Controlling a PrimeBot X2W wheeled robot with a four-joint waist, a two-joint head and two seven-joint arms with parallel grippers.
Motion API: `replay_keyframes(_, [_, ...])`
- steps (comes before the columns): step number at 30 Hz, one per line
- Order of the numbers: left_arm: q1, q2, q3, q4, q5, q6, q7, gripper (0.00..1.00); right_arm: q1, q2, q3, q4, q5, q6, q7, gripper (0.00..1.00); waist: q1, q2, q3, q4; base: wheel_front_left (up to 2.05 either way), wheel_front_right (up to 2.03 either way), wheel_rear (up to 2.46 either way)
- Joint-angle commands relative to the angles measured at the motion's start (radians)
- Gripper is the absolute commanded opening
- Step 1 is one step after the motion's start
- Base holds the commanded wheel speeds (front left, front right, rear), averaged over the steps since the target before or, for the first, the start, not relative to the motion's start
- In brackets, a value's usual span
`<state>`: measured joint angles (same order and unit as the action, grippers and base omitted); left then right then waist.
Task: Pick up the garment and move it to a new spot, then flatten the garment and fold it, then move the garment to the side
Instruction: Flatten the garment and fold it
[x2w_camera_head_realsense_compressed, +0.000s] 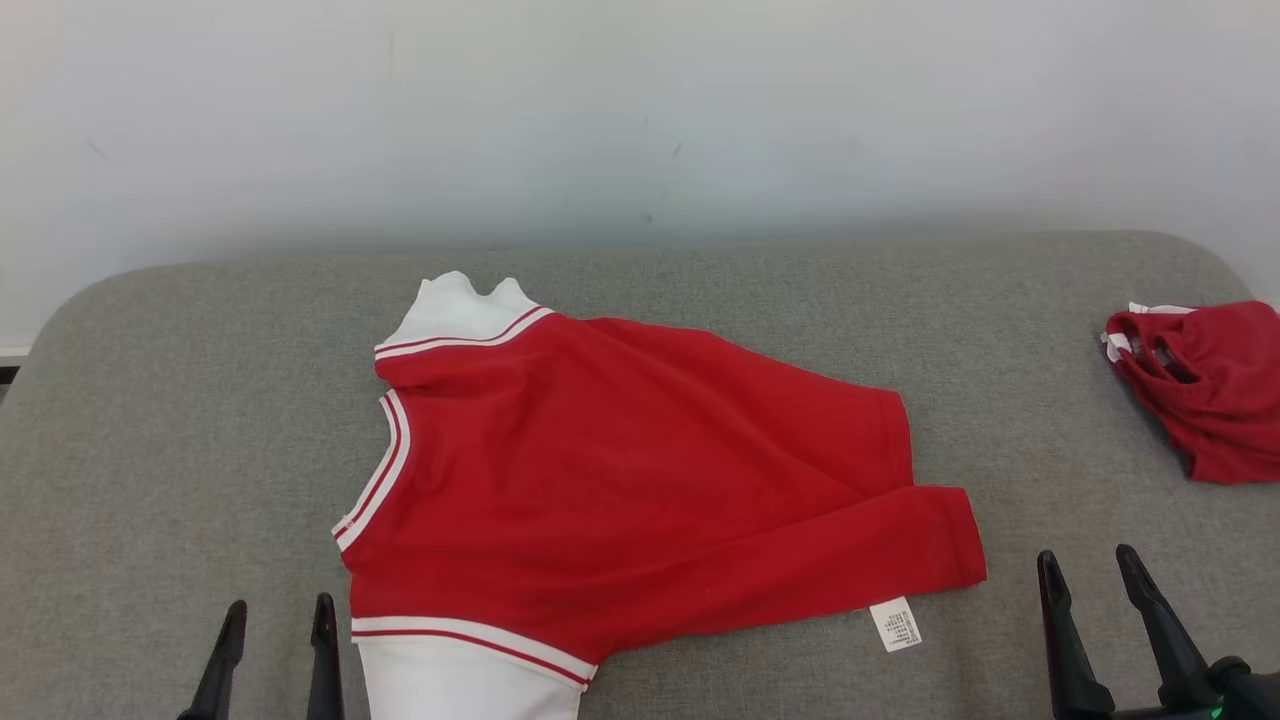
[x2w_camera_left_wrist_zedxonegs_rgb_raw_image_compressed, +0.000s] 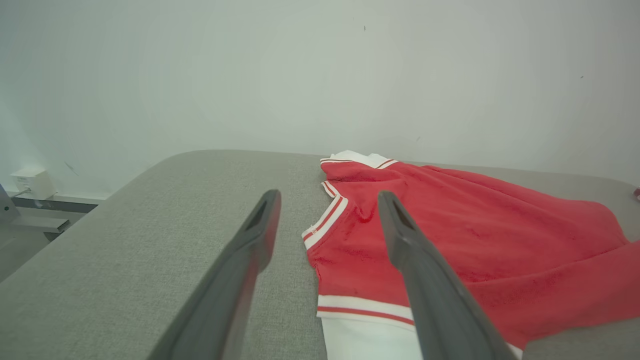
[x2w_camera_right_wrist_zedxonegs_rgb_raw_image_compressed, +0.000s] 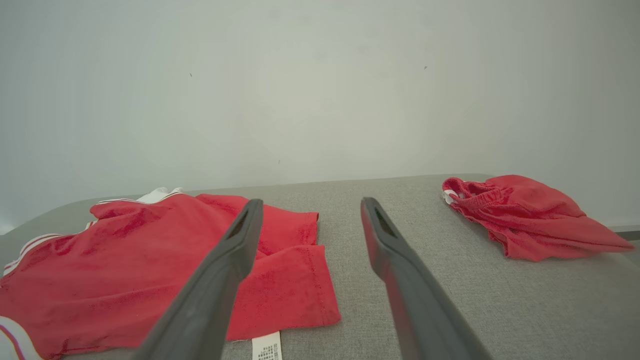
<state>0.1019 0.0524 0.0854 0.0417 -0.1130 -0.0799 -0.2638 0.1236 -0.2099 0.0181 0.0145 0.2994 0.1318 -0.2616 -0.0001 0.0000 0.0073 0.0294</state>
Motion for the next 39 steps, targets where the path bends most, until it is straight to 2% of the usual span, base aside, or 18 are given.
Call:
replay_keyframes(1, [0.011,0.002,-0.003,0.01,-0.01,-0.007,0.0,1.0,0.01,-0.009,-0.001,0.017,0.008,-0.003,-0.004,1.0,0.0001,0.0,0.005,0.003,0.0,0.0,0.0])
replay_keyframes(13, [0.003,0.004,-0.127,0.261,-0.03,-0.035,0.007,1.0,-0.108,-0.107,0.065,0.288,0.056,-0.003,-0.003,1.0,0.0001,0.0,0.075,0.018,0.0,0.0,0.0])
replay_keyframes(19, [-0.048,0.004,-0.132,0.4,-0.059,-0.042,0.001,1.0,-0.206,-0.133,0.139,0.433,0.081,-0.003,-0.004,1.0,0.0001,0.0,0.107,0.024,0.0,0.0,0.0])
replay_keyframes(28, [-0.106,0.003,-0.135,0.496,-0.079,-0.042,0.002,1.0,-0.351,-0.129,0.252,0.621,0.132,-0.003,-0.004,1.0,0.0001,0.0,0.141,0.046,0.0,0.0,0.0])
replay_keyframes(38, [-0.143,-0.004,-0.224,0.577,-0.114,-0.051,0.01,1.0,-0.426,-0.111,0.339,0.743,0.209,-0.003,-0.002,1.0,0.0001,0.0,0.15,0.066,0.0,0.0,0.0])
replay_keyframes(39, [-0.147,-0.006,-0.239,0.586,-0.122,-0.052,0.011,0.96,-0.429,-0.109,0.351,0.756,0.216,-0.003,-0.001,0.37,0.0001,0.0,0.149,0.068,0.0,0.0,0.0])
